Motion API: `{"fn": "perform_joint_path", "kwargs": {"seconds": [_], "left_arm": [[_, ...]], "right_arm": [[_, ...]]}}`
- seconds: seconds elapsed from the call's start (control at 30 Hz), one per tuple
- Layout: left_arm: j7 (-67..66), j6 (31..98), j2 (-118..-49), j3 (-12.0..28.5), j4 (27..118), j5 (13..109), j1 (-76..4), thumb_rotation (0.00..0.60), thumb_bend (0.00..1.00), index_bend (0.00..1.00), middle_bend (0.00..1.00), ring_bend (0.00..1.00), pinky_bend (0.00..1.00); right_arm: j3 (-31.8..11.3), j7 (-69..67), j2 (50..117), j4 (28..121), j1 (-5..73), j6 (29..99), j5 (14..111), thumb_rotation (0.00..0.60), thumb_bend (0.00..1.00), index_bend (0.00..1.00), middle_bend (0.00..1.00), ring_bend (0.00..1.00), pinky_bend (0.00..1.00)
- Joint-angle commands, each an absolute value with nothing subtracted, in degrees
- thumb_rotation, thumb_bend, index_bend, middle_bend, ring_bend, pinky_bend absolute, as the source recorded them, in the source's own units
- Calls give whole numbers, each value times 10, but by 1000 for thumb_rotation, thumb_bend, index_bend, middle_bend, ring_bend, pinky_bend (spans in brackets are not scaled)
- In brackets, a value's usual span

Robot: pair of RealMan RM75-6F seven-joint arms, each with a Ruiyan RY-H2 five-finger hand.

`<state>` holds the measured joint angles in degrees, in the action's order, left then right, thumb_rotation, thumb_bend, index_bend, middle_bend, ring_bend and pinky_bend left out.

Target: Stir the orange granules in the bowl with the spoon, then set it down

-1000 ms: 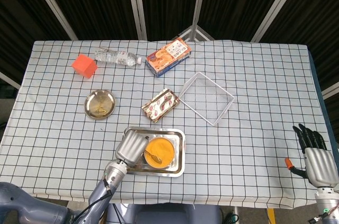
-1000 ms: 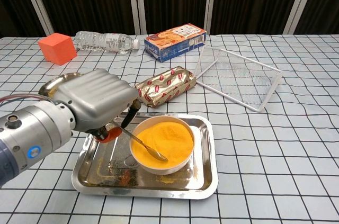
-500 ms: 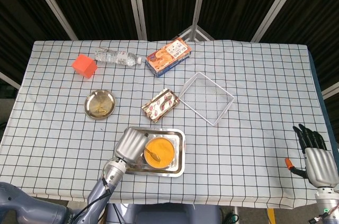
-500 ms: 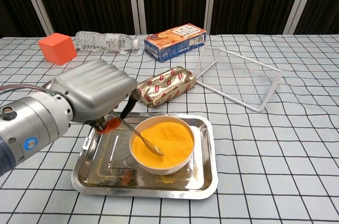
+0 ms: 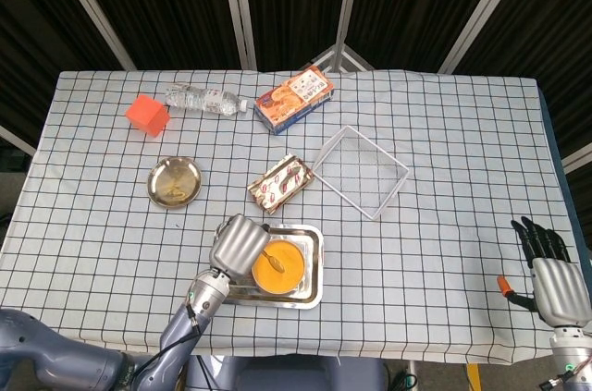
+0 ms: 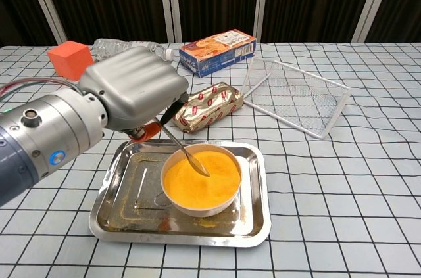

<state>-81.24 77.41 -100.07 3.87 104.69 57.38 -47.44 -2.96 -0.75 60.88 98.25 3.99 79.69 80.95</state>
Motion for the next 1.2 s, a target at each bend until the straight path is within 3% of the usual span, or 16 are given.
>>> {"fn": "perform_joint_path", "kwargs": {"seconds": [0.03, 0.43, 1.2], "left_arm": [[-852, 773, -1004, 44, 1065, 541, -486, 600, 984, 800, 967, 934, 953], [-979, 828, -1029, 59, 1121, 420, -520, 600, 986, 818, 973, 936, 957], [-942, 874, -1100, 123, 1048, 346, -563, 600, 1000, 836, 991, 979, 1000]], "right_arm": [[-30, -9, 608, 983, 40, 796, 809, 600, 360, 0, 0, 0, 0], [-29, -10, 607, 983, 40, 796, 811, 600, 360, 0, 0, 0, 0], [-29, -17, 606, 986, 42, 791, 811, 600, 360, 0, 0, 0, 0]]}}
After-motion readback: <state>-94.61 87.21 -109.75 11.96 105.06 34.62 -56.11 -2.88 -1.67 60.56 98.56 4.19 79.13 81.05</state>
